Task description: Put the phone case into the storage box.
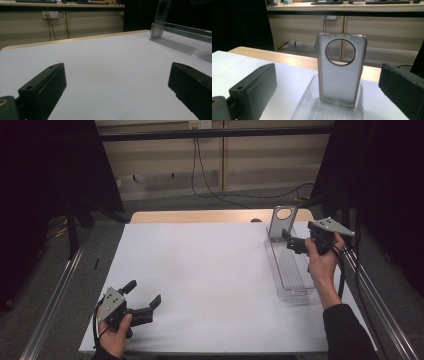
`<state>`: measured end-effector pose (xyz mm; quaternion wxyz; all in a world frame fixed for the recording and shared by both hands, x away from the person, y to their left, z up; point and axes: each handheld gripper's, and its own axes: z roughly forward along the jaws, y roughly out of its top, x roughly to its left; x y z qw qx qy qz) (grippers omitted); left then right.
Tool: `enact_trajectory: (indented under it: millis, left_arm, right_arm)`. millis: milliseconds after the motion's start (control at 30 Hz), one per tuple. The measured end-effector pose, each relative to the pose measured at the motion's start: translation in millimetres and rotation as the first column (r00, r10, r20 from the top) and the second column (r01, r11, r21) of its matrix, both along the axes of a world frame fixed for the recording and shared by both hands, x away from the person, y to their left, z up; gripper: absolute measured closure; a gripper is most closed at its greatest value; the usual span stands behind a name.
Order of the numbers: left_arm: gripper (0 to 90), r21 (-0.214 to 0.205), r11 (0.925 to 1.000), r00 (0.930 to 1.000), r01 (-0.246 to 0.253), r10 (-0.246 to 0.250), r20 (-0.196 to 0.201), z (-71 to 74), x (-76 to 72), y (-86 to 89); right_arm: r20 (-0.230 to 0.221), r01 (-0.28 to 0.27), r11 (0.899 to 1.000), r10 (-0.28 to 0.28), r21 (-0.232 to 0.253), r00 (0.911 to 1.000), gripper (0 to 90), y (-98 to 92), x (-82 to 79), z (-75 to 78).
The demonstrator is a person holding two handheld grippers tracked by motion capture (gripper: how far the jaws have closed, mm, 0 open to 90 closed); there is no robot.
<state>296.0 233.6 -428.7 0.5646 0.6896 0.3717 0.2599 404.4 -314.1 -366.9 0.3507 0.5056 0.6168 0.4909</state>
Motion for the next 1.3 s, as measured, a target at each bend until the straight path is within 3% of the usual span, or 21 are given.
enact_trajectory:
  millis: [467, 900, 1300]
  left_arm:
    - [1.5, 0.007, 1.0000, 1.0000, -0.003, 0.002, 0.007, 0.2, -0.1, 0.1]
    - [1.5, 0.007, 1.0000, 1.0000, 0.002, -0.002, 0.009, 0.1, -0.2, -0.4]
    - [1.2, 0.007, 1.0000, 0.9999, 0.000, 0.000, 0.011, 0.5, -0.5, 0.0]
  right_arm:
    - [0.024, -0.012, 1.000, 0.012, -0.019, 0.9996, 1.0, -8.3, -31.6, 0.3]
    - [0.046, -0.029, 0.999, 0.028, 0.023, 0.9986, 2.1, -17.0, -60.5, -6.2]
    - [0.049, -0.033, 0.999, 0.032, 0.021, 0.9983, 2.2, -18.2, -84.0, -16.3]
